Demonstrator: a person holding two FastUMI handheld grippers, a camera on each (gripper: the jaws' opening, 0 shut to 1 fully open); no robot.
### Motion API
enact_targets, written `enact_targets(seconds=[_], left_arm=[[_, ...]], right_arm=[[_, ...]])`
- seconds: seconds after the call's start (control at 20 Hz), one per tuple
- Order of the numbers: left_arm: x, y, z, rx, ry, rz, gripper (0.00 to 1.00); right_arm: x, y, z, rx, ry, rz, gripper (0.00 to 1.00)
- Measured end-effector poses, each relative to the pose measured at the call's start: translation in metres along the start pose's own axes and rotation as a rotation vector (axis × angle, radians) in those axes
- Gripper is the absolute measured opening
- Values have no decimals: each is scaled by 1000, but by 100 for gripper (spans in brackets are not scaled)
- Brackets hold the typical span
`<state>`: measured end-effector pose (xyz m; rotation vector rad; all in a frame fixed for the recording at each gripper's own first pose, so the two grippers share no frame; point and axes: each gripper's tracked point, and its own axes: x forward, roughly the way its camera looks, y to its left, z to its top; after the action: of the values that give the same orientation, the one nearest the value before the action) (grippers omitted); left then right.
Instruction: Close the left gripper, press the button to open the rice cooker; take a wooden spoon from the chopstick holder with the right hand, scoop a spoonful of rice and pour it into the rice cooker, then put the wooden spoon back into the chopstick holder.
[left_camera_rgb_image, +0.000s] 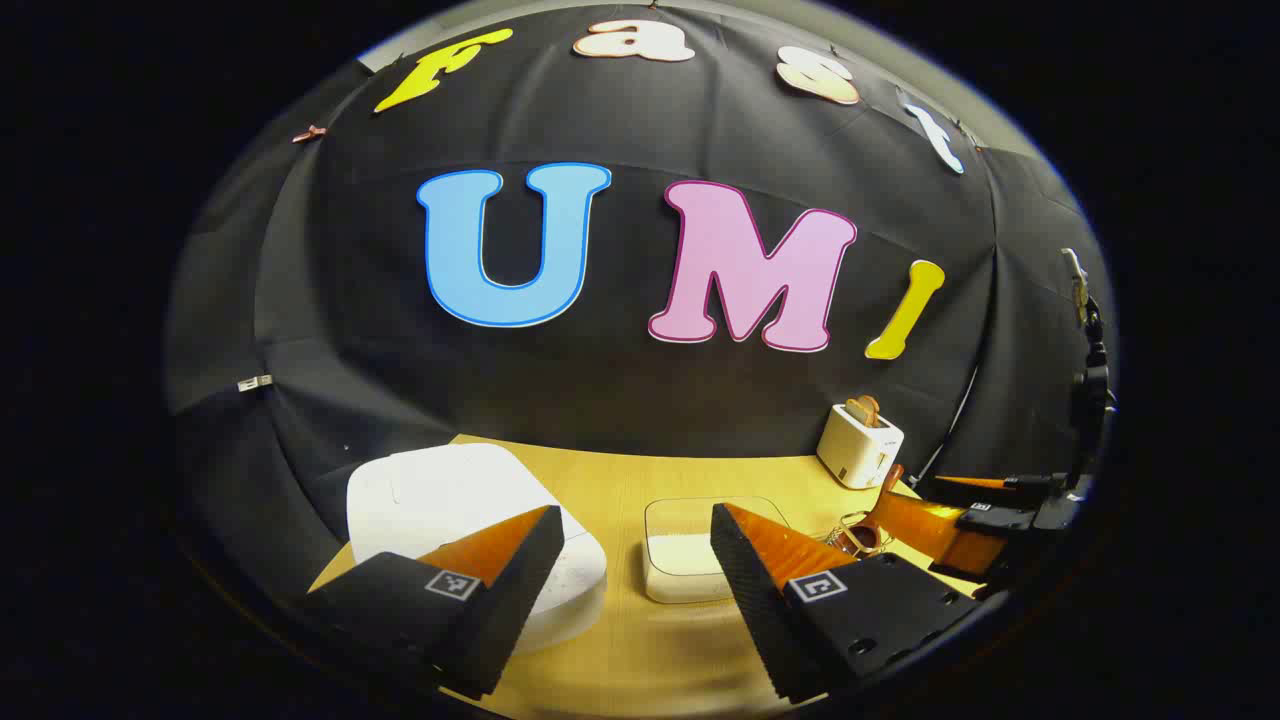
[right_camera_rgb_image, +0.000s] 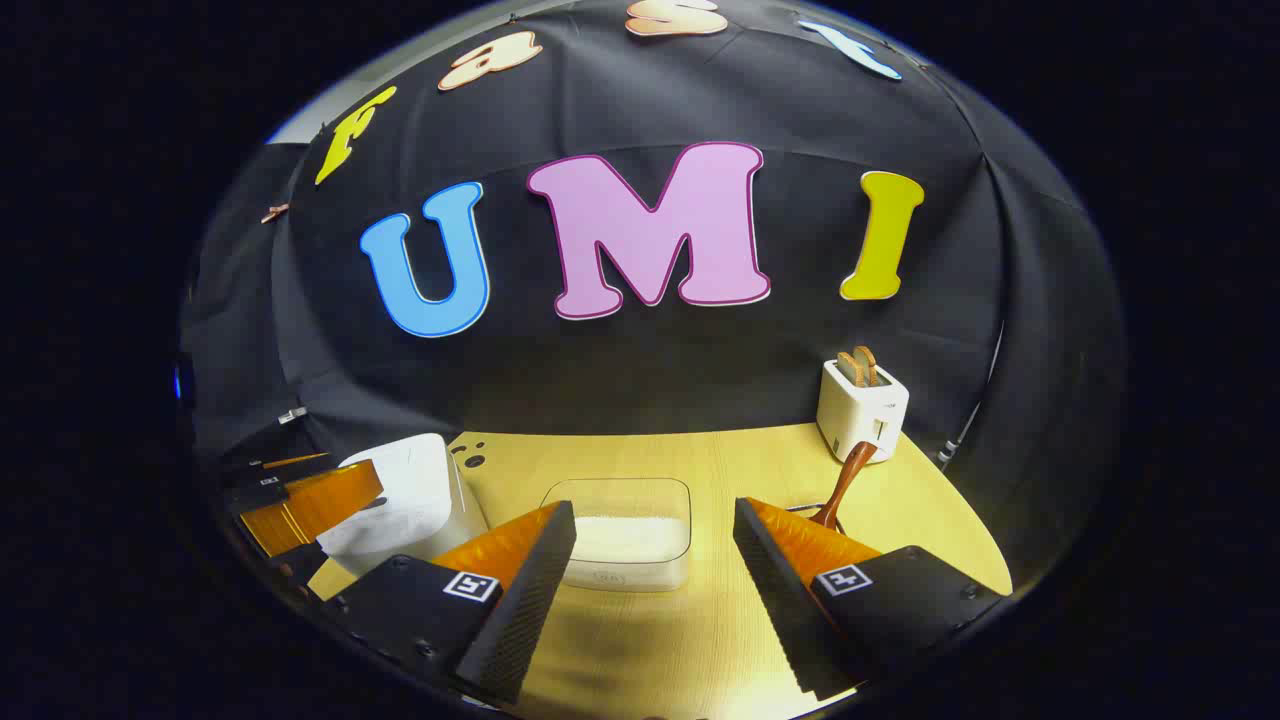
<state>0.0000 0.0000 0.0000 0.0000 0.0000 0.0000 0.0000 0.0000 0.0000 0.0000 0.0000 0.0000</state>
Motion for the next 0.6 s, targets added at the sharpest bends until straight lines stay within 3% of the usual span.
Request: enact_targets(seconds=[0.6], left_arm=[[4,19,-5,-1,16,39,96]], right_arm=[[5,0,-7,-12,17,-11,99]])
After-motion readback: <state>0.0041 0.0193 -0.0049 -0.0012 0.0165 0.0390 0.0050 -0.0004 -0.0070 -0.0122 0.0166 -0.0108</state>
